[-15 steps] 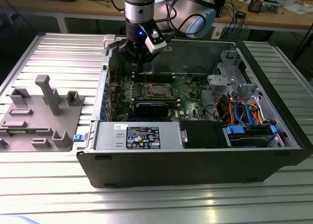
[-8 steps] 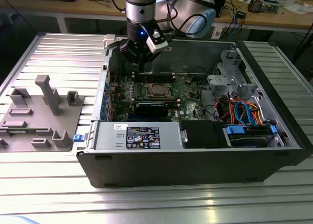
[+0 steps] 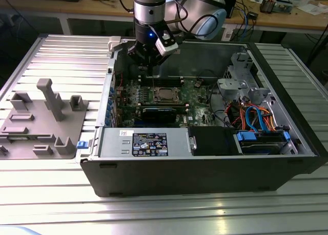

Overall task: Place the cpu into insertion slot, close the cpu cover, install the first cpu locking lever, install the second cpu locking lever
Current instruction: 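Install the first cpu locking lever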

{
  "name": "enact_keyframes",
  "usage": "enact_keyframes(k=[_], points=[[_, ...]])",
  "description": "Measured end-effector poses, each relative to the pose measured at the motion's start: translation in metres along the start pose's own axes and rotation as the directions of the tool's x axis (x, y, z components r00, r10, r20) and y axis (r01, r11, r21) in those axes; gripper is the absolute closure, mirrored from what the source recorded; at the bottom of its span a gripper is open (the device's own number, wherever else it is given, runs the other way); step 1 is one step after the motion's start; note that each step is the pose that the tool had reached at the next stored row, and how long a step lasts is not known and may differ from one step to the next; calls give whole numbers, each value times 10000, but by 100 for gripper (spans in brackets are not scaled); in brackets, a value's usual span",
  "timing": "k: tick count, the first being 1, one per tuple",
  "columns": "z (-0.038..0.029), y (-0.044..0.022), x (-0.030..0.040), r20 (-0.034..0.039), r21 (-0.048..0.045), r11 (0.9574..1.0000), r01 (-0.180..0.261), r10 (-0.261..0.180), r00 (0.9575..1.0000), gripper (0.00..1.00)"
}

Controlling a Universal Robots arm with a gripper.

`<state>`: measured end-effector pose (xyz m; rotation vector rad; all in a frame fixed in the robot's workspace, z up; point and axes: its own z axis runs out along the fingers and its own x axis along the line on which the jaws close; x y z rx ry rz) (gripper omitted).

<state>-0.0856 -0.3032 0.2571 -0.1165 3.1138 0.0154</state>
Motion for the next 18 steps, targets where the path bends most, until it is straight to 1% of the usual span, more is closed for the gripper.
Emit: enact_keyframes(k=[2,11,14,18], points=[[1,1,-19,2,-1,10000,0,0,10000,89],[1,2,-29,0,1,10000,2,-2,10000,89],[3,-2,-81,1,7,10000,-44,44,10000,89],[6,-5,-112,2,26,9998,-210,210,9998,89]])
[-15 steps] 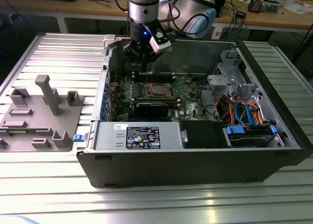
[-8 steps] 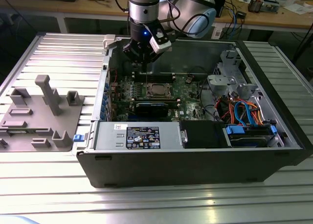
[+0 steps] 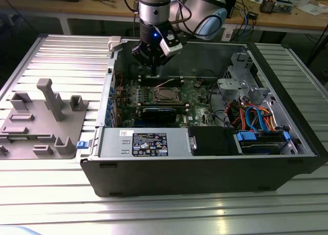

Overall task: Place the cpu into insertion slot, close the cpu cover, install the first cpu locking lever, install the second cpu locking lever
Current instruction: 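Install the first cpu locking lever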

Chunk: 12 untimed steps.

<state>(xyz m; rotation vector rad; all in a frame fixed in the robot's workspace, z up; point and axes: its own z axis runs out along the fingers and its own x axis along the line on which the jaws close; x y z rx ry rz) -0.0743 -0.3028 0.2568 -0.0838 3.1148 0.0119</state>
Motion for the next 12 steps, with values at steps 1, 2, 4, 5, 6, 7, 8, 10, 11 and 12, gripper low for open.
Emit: enact_keyframes(k=[1,2,4,5,6,7,8,10,11,12], points=[[2,0,-3,1,-8,10000,-15,15,10000,89],[5,0,-6,2,-43,10000,-27,27,10000,89],[35,-3,-19,9,-165,9998,-88,88,10000,89],[54,-4,-27,9,-173,9997,-144,145,9999,89],[63,-4,-34,9,-171,9996,-212,213,9998,89],[69,-4,-38,10,-168,9994,-295,296,9996,89],[75,-5,-42,11,-166,9990,-406,406,9992,89],[86,-5,-54,12,-162,9984,-540,540,9985,89],[91,-6,-61,12,-161,9982,-576,576,9983,89],[94,-6,-64,12,-161,9982,-579,579,9983,89]])
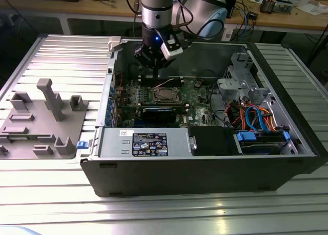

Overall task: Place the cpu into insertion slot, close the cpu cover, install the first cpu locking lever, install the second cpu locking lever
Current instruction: 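Install the first cpu locking lever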

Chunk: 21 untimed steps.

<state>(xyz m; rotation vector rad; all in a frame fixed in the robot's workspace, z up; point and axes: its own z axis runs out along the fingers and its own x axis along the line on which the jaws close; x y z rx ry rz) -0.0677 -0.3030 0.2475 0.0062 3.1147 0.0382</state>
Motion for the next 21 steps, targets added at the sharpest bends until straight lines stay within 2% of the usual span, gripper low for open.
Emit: enact_keyframes(k=[18,19,21], points=[[6,0,-20,1,-9,10000,0,0,10000,89],[8,-1,-20,1,-69,10000,-2,2,10000,89],[11,-9,-21,-1,-302,9995,-8,8,10000,89]])
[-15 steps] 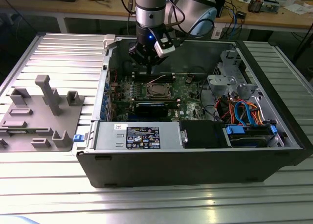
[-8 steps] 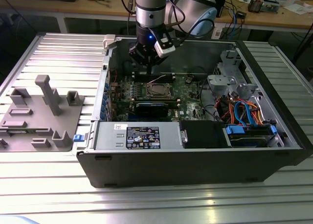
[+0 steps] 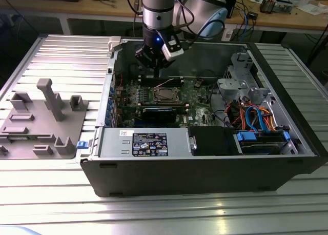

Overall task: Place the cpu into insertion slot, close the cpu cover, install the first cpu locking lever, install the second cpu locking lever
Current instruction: 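Install the first cpu locking lever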

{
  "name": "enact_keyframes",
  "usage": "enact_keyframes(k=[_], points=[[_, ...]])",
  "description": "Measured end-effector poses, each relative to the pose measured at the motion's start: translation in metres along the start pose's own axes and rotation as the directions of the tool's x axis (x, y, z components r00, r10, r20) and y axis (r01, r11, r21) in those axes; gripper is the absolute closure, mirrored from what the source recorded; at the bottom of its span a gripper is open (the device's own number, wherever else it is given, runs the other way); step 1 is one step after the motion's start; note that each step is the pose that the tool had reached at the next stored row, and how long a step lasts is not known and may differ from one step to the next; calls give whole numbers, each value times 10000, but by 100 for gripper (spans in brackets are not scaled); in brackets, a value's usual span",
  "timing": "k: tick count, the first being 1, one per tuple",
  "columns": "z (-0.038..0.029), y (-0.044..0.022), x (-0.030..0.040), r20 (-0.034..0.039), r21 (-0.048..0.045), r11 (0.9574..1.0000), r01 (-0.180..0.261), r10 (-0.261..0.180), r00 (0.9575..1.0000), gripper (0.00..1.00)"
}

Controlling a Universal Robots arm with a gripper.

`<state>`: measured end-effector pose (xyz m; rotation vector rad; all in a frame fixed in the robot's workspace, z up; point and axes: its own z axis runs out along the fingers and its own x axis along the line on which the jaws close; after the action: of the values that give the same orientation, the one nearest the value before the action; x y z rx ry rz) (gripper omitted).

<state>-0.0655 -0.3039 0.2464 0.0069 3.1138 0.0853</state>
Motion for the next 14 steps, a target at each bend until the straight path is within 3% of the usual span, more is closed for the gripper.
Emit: enact_keyframes(k=[1,14], points=[[7,-1,-5,3,-40,10000,-20,20,10000,89],[102,-7,-126,4,-39,10000,-76,76,10000,89]])
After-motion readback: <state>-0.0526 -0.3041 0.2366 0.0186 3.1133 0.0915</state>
